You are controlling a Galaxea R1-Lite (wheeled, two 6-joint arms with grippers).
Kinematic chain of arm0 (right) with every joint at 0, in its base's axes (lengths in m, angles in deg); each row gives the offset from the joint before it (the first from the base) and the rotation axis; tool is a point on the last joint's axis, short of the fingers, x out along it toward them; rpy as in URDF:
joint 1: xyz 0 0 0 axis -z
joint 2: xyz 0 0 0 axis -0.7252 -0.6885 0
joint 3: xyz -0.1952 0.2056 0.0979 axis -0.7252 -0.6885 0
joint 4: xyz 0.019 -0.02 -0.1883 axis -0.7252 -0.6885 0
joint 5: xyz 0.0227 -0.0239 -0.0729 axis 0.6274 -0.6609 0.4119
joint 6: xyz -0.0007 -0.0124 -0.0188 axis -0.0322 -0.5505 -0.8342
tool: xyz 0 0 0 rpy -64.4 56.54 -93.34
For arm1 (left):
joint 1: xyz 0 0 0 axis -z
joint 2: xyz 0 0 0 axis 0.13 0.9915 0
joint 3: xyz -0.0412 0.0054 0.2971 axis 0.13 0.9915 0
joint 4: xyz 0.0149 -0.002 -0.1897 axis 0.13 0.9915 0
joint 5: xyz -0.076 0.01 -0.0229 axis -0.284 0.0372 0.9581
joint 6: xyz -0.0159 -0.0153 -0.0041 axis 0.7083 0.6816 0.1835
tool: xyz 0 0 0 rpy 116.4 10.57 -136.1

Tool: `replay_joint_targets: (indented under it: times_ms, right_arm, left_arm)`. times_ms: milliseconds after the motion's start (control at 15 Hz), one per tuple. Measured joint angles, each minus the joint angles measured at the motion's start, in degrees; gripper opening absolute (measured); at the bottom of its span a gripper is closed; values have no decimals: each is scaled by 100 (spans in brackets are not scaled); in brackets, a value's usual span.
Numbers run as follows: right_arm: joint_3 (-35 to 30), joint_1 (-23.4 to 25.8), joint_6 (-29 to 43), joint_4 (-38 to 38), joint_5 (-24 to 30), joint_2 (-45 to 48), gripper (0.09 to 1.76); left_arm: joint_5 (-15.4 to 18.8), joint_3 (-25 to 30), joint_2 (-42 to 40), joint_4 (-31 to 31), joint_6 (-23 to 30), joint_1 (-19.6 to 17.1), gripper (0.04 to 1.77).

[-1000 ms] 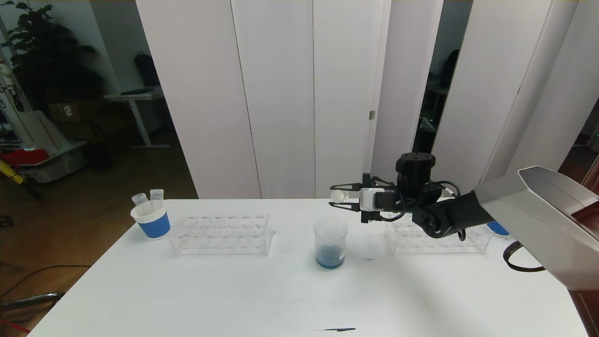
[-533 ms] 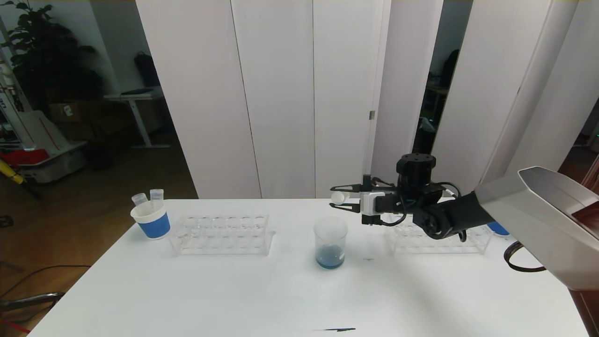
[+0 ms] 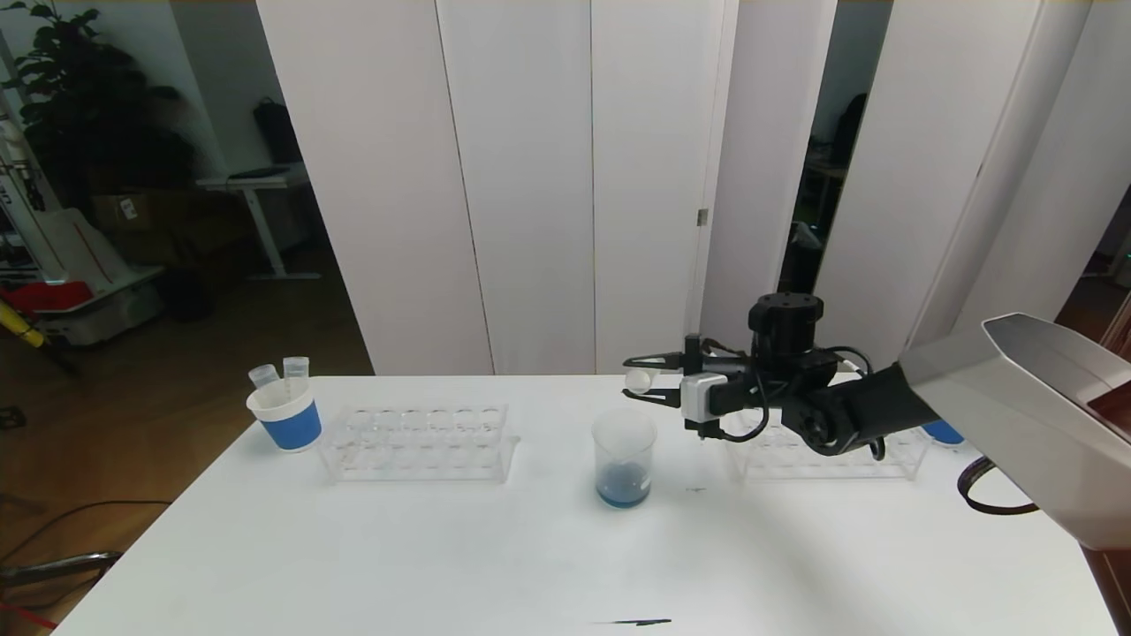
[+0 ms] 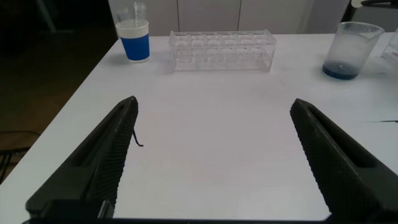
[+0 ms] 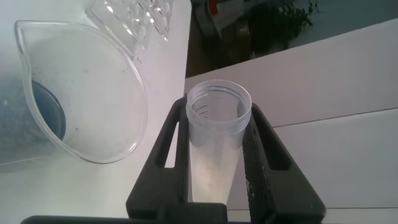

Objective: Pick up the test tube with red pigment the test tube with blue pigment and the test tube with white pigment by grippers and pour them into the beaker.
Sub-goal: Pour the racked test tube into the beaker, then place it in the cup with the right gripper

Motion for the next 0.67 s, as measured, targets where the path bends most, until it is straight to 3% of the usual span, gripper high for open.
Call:
replay_joint_targets:
  times_ms: [667]
  right_arm:
    - [-12,-77,-728,-72,-33,72,58]
  left_arm:
    - [0,0,0,0,2,0,175]
